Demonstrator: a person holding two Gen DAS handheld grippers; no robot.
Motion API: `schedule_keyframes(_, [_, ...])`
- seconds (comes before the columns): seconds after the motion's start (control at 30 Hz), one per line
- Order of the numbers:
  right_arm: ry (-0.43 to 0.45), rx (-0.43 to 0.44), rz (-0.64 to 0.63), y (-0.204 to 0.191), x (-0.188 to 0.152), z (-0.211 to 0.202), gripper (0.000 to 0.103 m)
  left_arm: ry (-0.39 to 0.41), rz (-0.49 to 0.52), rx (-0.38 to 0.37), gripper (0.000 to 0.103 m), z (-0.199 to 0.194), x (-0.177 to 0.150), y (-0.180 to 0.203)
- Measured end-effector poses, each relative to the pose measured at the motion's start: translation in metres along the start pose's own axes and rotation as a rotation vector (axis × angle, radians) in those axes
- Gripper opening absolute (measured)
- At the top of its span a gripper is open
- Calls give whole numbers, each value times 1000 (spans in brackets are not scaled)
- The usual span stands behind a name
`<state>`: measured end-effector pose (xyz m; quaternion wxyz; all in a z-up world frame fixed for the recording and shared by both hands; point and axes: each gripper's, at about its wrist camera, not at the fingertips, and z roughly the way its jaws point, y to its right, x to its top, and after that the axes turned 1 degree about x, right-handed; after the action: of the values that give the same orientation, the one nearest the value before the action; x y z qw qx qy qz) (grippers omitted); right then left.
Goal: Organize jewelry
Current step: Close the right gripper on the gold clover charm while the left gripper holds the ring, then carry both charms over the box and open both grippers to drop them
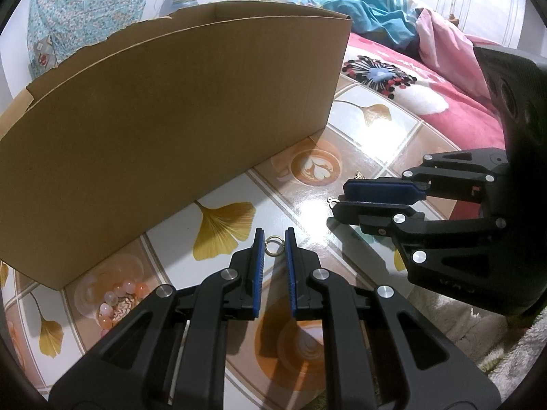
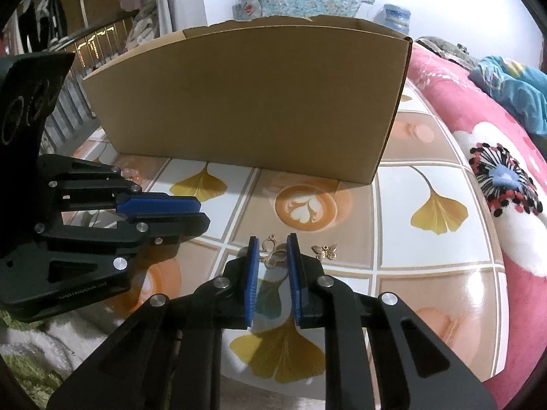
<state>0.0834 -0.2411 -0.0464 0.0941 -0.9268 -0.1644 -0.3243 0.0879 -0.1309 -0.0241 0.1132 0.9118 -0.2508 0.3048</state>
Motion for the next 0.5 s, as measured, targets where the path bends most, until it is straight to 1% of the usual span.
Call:
schedule_keyframes(0.33, [8, 24, 39, 7, 0, -2, 16, 2, 3, 0, 11, 0, 0, 0])
schedule_keyframes(0.5, [29, 27, 41, 8, 1, -8, 16, 10, 9, -5, 11, -3, -1, -2])
